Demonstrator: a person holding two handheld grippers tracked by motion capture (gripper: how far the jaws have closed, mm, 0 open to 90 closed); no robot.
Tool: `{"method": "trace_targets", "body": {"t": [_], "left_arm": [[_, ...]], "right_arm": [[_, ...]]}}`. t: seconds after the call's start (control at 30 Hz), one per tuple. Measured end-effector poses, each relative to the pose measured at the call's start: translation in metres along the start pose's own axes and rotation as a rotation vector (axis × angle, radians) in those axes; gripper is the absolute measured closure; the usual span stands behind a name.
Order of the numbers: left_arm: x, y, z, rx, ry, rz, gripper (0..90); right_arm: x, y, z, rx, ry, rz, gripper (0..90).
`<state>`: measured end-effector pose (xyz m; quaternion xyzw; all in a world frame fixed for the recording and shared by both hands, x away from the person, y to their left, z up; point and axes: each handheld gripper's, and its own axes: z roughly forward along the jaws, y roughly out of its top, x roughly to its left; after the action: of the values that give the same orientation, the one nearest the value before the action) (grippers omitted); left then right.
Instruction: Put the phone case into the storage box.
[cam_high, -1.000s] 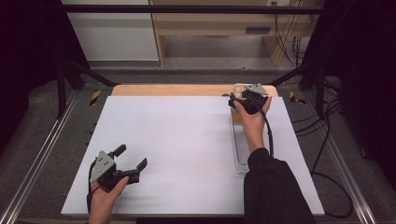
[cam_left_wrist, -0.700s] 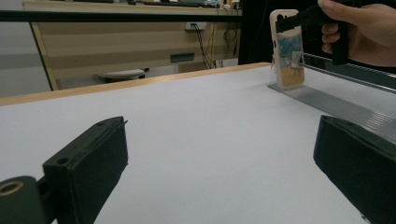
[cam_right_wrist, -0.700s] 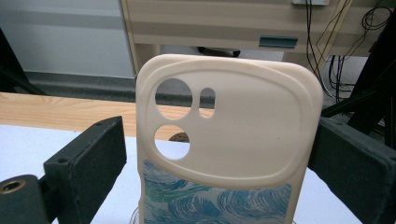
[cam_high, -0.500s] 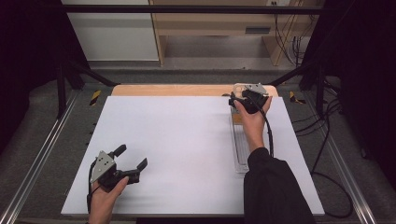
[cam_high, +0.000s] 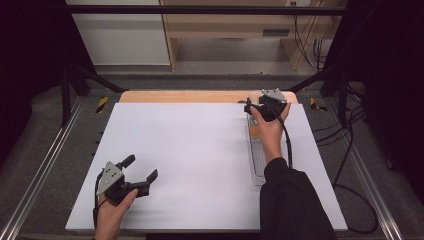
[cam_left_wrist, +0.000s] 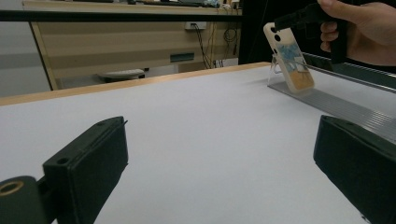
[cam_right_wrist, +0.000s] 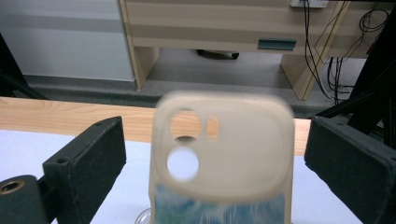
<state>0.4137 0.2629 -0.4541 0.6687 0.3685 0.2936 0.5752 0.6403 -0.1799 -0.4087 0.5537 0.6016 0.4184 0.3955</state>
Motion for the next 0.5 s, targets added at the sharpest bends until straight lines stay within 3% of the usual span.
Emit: {"method": "trace_targets", "body": {"t": [0.5], "left_arm": [[0.0000,0.0000,0.0002,-0.001,-0.001,-0.001,2.9]], "right_arm": [[-0.0003,0.0025,-0.0017,-0.003,0.003,-0.005,5.5]]}}
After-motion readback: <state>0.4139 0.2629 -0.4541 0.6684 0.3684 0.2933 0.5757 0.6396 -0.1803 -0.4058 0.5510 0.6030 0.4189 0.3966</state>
